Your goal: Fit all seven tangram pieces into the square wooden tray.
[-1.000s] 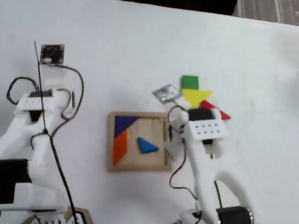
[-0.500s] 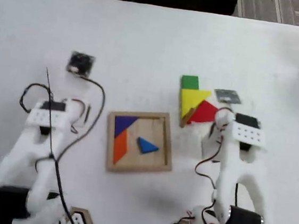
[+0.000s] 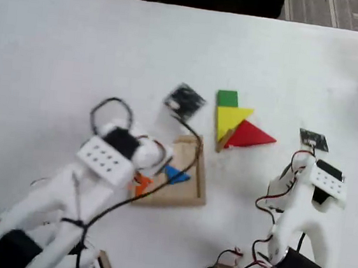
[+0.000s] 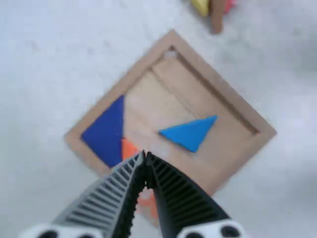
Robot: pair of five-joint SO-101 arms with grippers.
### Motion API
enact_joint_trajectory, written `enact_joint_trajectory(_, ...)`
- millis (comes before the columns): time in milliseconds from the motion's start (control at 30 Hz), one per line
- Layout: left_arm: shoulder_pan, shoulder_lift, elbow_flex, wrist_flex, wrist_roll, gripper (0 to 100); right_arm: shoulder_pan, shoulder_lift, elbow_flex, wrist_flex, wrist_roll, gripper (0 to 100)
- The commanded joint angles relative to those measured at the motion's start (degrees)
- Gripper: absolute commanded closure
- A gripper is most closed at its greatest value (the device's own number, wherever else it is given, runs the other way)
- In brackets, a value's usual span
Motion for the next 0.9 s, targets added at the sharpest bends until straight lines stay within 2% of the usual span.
enact_joint_trajectory(0, 11.4, 10.3, -5.5, 1.9, 0.7, 98, 0.7, -0.4, 0.2, -1.7, 0.6, 98.1)
enact_joint_trajectory(100, 16.0, 15.0, -5.4, 1.9, 0.8, 98, 0.5, -0.4, 0.2, -1.9, 0.6, 98.1)
enact_joint_trajectory(200, 16.6, 19.3, -5.4, -0.4, 1.0, 98, 0.4, -0.4, 0.2, -2.1, 0.6, 98.1)
enact_joint_trajectory(367, 14.4, 27.1, -6.0, -6.1, 1.1, 98, 0.3, -0.3, 0.2, -3.1, 0.6, 98.1)
enact_joint_trajectory(600, 8.6, 28.3, -9.8, -11.1, 1.1, 98, 0.3, -0.3, 0.2, -3.0, 0.7, 98.1)
enact_joint_trajectory(767, 4.7, 28.4, -9.8, -16.4, 8.0, 98, 0.3, -0.3, 0.2, -3.0, 0.7, 98.1)
enact_joint_trajectory(867, 4.2, 28.3, -9.8, -17.6, 8.7, 98, 0.3, -0.3, 0.2, -3.0, 0.7, 98.1)
